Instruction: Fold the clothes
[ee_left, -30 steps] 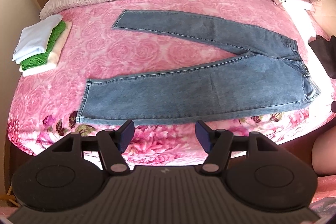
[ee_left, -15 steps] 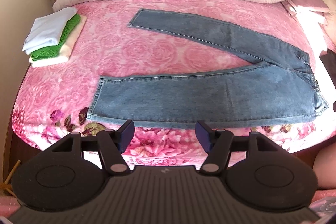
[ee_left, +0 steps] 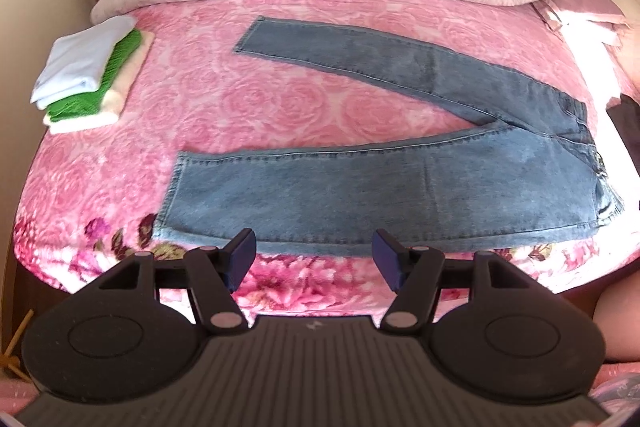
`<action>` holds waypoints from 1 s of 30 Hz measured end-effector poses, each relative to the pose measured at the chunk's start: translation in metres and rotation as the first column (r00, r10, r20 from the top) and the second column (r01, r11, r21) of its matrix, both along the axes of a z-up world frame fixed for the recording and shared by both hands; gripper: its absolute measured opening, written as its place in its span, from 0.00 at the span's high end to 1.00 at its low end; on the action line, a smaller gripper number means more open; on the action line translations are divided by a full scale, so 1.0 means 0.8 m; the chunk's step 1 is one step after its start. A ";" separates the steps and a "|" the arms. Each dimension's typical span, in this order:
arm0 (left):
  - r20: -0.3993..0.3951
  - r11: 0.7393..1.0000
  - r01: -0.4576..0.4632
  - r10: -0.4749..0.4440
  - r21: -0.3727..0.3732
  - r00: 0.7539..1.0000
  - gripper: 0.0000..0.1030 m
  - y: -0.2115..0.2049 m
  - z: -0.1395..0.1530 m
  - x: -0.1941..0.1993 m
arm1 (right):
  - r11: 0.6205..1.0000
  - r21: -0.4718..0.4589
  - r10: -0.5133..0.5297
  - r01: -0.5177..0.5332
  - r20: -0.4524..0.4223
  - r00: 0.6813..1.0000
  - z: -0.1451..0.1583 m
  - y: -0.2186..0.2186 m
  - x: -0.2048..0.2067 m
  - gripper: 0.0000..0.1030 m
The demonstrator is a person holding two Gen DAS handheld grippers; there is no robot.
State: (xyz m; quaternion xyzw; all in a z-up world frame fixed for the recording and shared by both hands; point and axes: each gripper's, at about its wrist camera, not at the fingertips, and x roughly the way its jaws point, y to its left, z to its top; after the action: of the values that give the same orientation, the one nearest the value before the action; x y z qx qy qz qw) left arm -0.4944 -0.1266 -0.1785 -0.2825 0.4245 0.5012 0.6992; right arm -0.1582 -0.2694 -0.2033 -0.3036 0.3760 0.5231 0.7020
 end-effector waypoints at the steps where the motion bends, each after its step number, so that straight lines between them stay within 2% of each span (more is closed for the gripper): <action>1: 0.001 1.000 0.013 -0.013 -0.003 1.000 0.41 0.001 -0.001 0.006 | 1.000 -0.002 -0.010 0.010 0.000 1.000 0.000 -0.002 0.003 0.01; 9: 0.001 0.995 0.095 -0.095 -0.019 0.996 0.41 0.007 -0.013 0.054 | 0.995 -0.025 -0.094 0.094 0.000 0.996 0.001 -0.014 0.033 0.01; 15: -0.001 0.994 0.099 -0.099 -0.039 0.995 0.41 0.013 -0.021 0.074 | 0.995 -0.047 -0.089 0.088 -0.008 0.996 -0.004 -0.002 0.045 0.01; 23: -0.006 0.997 0.062 -0.062 -0.047 0.998 0.41 0.042 -0.029 0.107 | 0.997 -0.077 -0.035 0.033 -0.033 0.999 -0.022 0.045 0.077 0.01; 30: 0.030 0.998 0.071 -0.071 -0.001 0.997 0.41 0.085 -0.017 0.189 | 0.997 -0.073 0.005 -0.009 -0.052 0.999 -0.025 0.107 0.140 0.01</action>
State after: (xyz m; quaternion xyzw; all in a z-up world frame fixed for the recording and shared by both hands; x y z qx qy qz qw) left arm -0.3433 -0.0588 -0.1920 -0.2755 0.4239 0.4715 0.7226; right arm -0.0464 -0.1834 -0.2236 -0.3167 0.4121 0.5191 0.6785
